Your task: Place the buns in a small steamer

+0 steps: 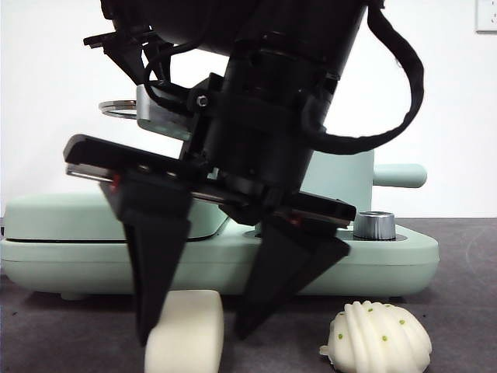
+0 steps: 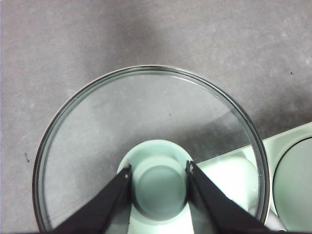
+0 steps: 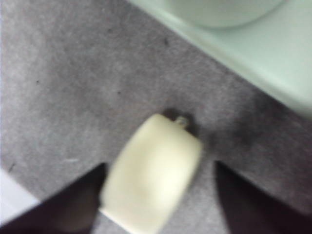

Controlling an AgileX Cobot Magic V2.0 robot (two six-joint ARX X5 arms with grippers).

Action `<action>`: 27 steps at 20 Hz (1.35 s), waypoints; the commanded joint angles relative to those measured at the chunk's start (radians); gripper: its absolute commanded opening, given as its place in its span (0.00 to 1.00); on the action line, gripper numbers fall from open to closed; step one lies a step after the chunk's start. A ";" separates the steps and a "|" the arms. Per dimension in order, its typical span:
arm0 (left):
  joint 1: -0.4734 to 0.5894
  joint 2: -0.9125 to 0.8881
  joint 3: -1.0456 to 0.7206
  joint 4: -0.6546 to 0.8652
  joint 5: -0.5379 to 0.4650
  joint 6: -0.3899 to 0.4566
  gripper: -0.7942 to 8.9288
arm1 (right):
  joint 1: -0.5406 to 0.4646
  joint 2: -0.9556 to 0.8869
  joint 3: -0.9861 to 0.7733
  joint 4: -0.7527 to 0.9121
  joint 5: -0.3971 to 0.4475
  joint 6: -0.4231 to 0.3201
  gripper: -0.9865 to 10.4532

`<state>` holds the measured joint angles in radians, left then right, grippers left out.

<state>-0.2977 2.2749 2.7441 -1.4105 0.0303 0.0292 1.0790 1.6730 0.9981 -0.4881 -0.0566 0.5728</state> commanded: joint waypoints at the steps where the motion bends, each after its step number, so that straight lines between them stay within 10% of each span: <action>1: 0.003 0.007 0.034 0.011 0.002 -0.013 0.11 | 0.015 0.020 0.019 0.014 0.008 -0.015 0.25; 9: 0.019 0.007 0.034 0.010 0.002 -0.013 0.11 | -0.021 0.019 0.311 -0.352 0.005 -0.163 0.22; 15: 0.023 0.007 0.034 0.010 0.002 -0.013 0.11 | -0.234 0.036 0.691 -0.653 0.036 -0.356 0.22; 27: 0.023 0.007 0.034 -0.007 0.002 -0.011 0.11 | -0.558 0.330 1.035 -0.725 -0.081 -0.487 0.22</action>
<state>-0.2726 2.2749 2.7468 -1.4124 0.0303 0.0250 0.5159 1.9823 2.0048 -1.2171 -0.1352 0.1047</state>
